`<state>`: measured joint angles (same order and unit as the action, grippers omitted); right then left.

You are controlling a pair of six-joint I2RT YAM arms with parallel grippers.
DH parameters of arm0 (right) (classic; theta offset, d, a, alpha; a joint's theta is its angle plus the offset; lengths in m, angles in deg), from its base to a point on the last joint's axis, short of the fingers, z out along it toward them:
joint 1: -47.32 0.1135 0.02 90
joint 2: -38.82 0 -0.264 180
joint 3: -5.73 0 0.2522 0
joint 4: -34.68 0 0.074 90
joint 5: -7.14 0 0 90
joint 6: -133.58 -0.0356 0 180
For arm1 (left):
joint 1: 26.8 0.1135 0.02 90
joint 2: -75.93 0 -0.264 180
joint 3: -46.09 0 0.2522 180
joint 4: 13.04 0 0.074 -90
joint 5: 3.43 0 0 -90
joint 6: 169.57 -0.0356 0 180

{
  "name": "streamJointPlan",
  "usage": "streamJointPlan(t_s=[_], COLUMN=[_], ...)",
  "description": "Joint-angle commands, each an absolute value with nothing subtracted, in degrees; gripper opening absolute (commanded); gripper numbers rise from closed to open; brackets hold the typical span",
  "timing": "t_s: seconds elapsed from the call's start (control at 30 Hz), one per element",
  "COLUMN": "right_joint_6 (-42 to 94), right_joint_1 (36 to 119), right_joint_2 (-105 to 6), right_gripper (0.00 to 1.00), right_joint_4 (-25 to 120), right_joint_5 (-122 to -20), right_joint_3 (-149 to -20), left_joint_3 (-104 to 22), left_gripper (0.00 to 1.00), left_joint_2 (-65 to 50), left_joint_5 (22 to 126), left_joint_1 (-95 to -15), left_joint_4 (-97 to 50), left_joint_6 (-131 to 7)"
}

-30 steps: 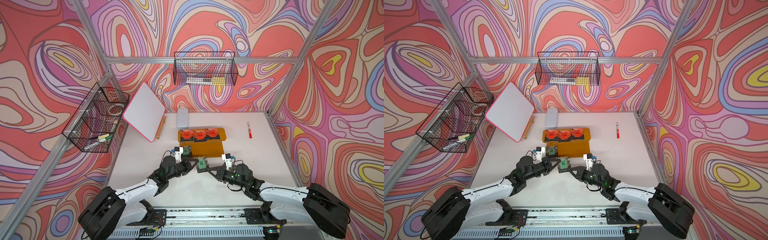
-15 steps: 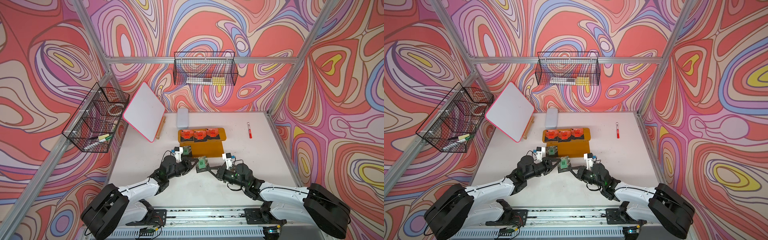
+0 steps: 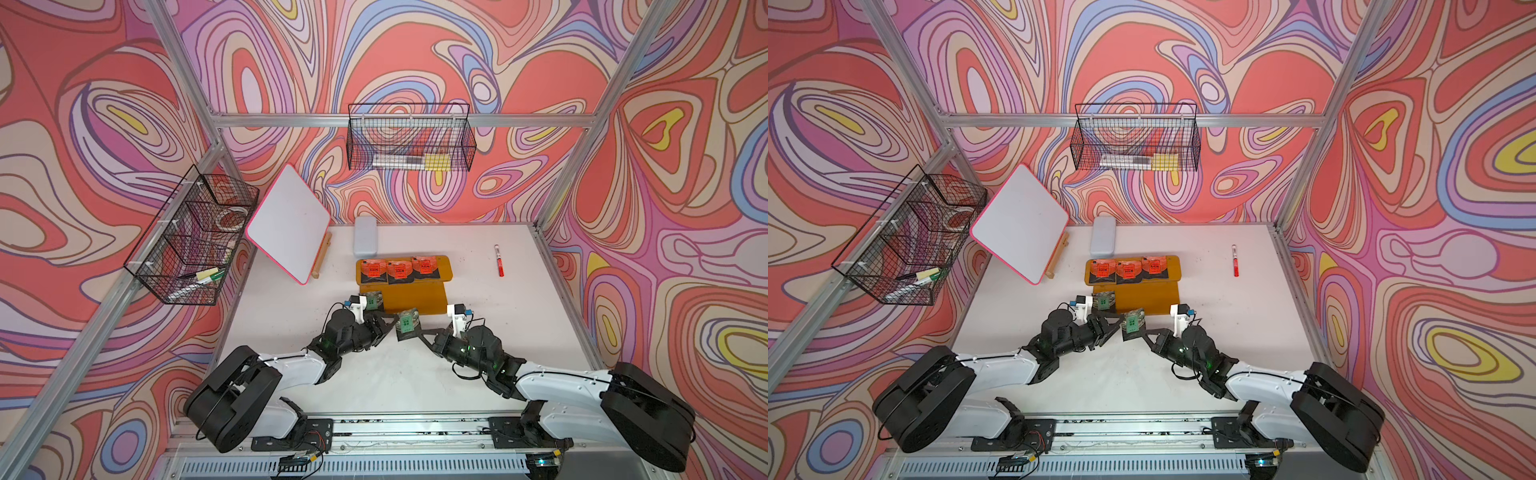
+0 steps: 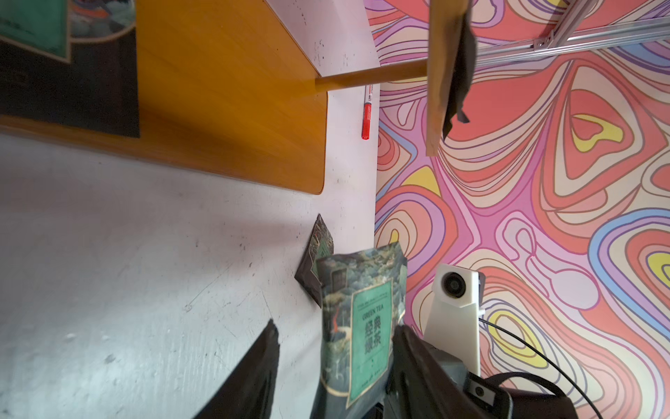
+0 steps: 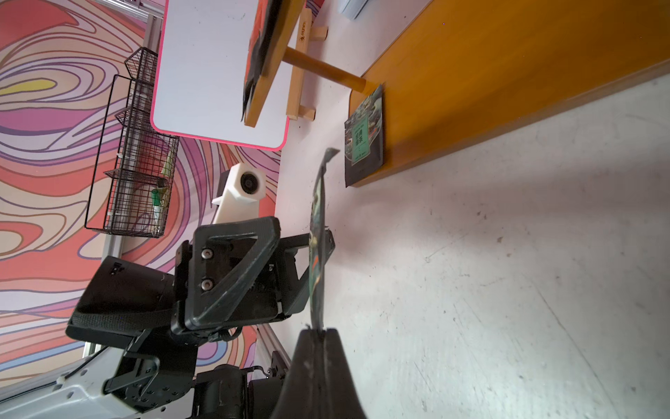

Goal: Place the tea bags on the shelf by color
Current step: Pick up the tea bag from the center of the board, then place the tea bag on the shelf.

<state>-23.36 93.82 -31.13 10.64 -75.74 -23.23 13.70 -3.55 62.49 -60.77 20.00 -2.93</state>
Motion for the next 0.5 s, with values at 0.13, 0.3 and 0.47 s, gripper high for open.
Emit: streamJointPlan(t_s=[0.13, 0.3, 0.47], right_joint_6=[-22.26, -22.70, -23.30], right_joint_1=[93.50, 93.43, 92.95], right_joint_2=[-35.70, -39.43, -43.21], right_gripper=[0.00, 0.00, 0.00], right_joint_4=[4.22, 0.85, -1.43], right_joint_5=[-78.89, -80.71, -81.88], right_joint_3=[-25.33, -25.71, -26.52], left_joint_3=[14.40, 13.32, 12.13], left_gripper=[0.62, 0.78, 0.88], left_joint_2=[0.41, 9.06, 17.47], left_joint_5=[64.28, 68.01, 71.74], left_joint_1=[-59.96, -59.94, -59.93], left_joint_4=[14.56, -0.22, -12.41], left_joint_6=[-4.85, -10.01, -14.22])
